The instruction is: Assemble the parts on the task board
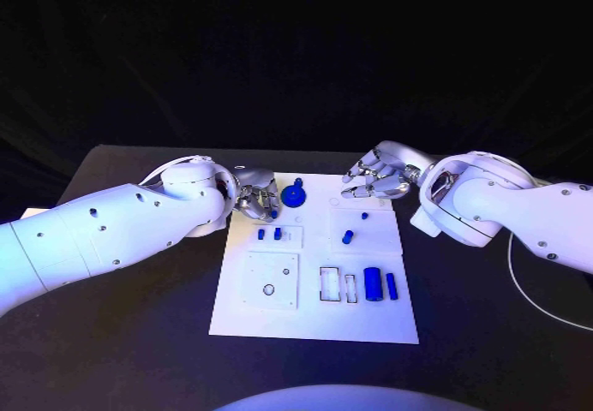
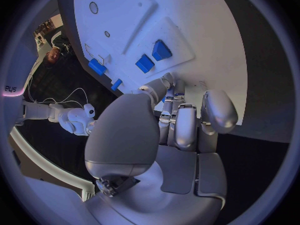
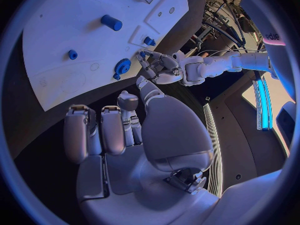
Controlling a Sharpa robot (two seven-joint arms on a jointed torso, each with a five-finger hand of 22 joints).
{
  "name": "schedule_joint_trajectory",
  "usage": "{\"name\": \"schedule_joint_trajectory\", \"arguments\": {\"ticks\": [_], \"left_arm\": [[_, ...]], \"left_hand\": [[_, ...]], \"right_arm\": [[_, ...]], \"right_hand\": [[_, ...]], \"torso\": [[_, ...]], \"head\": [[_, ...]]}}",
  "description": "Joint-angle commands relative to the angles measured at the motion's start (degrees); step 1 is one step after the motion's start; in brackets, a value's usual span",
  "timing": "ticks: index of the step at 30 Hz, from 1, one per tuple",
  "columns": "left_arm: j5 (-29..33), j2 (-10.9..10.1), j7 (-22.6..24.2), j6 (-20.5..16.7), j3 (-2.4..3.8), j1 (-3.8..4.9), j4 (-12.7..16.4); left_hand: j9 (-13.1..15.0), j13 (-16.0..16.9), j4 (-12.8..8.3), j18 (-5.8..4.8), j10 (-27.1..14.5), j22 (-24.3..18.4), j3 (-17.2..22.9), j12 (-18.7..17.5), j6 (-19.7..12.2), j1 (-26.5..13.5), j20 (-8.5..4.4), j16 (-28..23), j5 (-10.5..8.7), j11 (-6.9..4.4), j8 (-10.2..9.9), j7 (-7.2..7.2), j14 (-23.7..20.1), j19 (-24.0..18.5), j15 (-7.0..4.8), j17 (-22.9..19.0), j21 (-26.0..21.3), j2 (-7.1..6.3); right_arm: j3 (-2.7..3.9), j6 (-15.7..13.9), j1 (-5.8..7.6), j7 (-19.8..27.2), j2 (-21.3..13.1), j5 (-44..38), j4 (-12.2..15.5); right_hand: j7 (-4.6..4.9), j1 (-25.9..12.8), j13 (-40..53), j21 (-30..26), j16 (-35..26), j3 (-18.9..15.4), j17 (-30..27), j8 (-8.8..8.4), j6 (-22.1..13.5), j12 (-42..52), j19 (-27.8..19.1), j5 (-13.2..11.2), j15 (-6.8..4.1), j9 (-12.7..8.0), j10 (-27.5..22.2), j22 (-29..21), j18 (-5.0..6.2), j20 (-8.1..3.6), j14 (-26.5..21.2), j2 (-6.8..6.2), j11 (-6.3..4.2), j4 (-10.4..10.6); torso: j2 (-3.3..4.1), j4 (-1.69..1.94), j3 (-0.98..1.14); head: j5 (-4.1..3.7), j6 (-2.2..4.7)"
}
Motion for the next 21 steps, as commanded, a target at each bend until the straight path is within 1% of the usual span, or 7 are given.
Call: {"name": "schedule_joint_trajectory", "arguments": {"ticks": [1, 7, 11, 14, 21], "left_arm": [[-0.3, 0.1, -0.5, 1.2, 0.01, -0.01, 0.0], [-0.3, 0.0, -0.8, 1.4, 0.01, -0.01, 0.0], [-0.2, -0.1, -0.9, 1.4, 0.01, -0.01, 0.0], [-0.2, -0.1, -1.0, 1.3, 0.01, -0.01, 0.0], [0.2, -0.5, -1.1, 0.7, 0.01, 0.00, 0.2]], "left_hand": [[-0.2, -0.1, -0.4, -0.94, -0.2, 0.1, 0.0, -0.4, -0.3, -0.6, 0.48, 0.4, -0.20, 0.75, -0.5, 0.65, 1.9, 0.5, 0.46, -0.1, 0.1, -0.07], [-0.7, -0.1, -0.5, -0.95, -0.6, 0.1, 0.1, -0.7, -1.3, -0.9, 0.79, 0.4, -0.20, 1.21, -1.4, 1.23, 1.8, 0.4, 0.85, -0.2, 0.0, -0.36], [-0.8, -0.1, -0.6, -0.93, -0.7, 0.1, 0.2, -0.8, -1.6, -1.0, 0.88, 0.5, -0.21, 1.30, -1.6, 1.34, 1.8, 0.4, 0.94, -0.3, -0.1, -0.44], [-1.2, -0.1, -0.6, -0.91, -0.9, 0.1, 0.2, -0.8, -2.4, -1.2, 0.99, 0.5, -0.21, 1.40, -2.1, 1.42, 1.8, 0.4, 1.04, -0.3, -0.2, -0.63], [-1.6, -0.2, -0.6, -0.87, -1.7, 0.0, 0.3, -1.0, -3.1, -1.4, 1.18, 0.5, -0.21, 1.66, -2.2, 1.63, 1.7, 0.3, 1.23, -0.5, -0.4, -0.87]], "right_arm": [[0.00, 0.8, -0.04, 0.2, 0.0, -0.3, 0.0], [0.00, 0.7, -0.04, 0.2, 0.0, -0.3, 0.0], [0.00, 0.7, -0.04, 0.2, 0.0, -0.3, 0.0], [0.00, 0.7, -0.04, 0.1, 0.0, -0.3, 0.0], [0.00, 0.6, -0.04, 0.0, -0.1, -0.3, -0.1]], "right_hand": [[-0.02, 0.0, -0.1, -0.2, -0.3, -0.2, -0.1, 0.25, 0.4, 0.2, -0.2, 0.3, -0.21, 0.0, -0.3, -0.1, 0.58, -0.06, 2.1, 0.40, -0.08, -0.1], [-0.02, 0.0, -0.1, -0.2, -0.3, -0.2, -0.1, 0.25, 0.4, 0.2, -0.2, 0.3, -0.21, 0.0, -0.3, -0.1, 0.58, -0.06, 2.1, 0.40, -0.08, -0.1], [-0.02, 0.0, -0.2, -0.2, -0.4, -0.2, -0.1, 0.24, 0.4, 0.1, -0.2, 0.3, -0.21, 0.0, -0.3, -0.1, 0.59, -0.06, 2.0, 0.39, -0.08, -0.1], [-0.02, 0.1, -0.3, -0.3, -0.4, -0.2, -0.2, 0.23, 0.4, -0.1, -0.3, 0.3, -0.21, 0.0, -0.4, -0.2, 0.61, -0.06, 2.0, 0.38, -0.08, -0.1], [-0.01, 0.1, -0.4, -0.3, -0.4, -0.3, -0.2, 0.22, 0.3, -0.2, -0.3, 0.3, -0.21, 0.0, -0.5, -0.3, 0.62, -0.06, 2.0, 0.37, -0.08, -0.1]], "torso": [[0.01, 0.01, 0.02], [0.00, -0.01, -0.01], [0.01, 0.02, 0.00], [0.00, 0.01, -0.01], [0.03, -0.01, 0.00]], "head": [[0.01, -0.02], [0.05, -0.08], [0.04, -0.11], [0.02, -0.15], [-0.11, -0.07]]}}
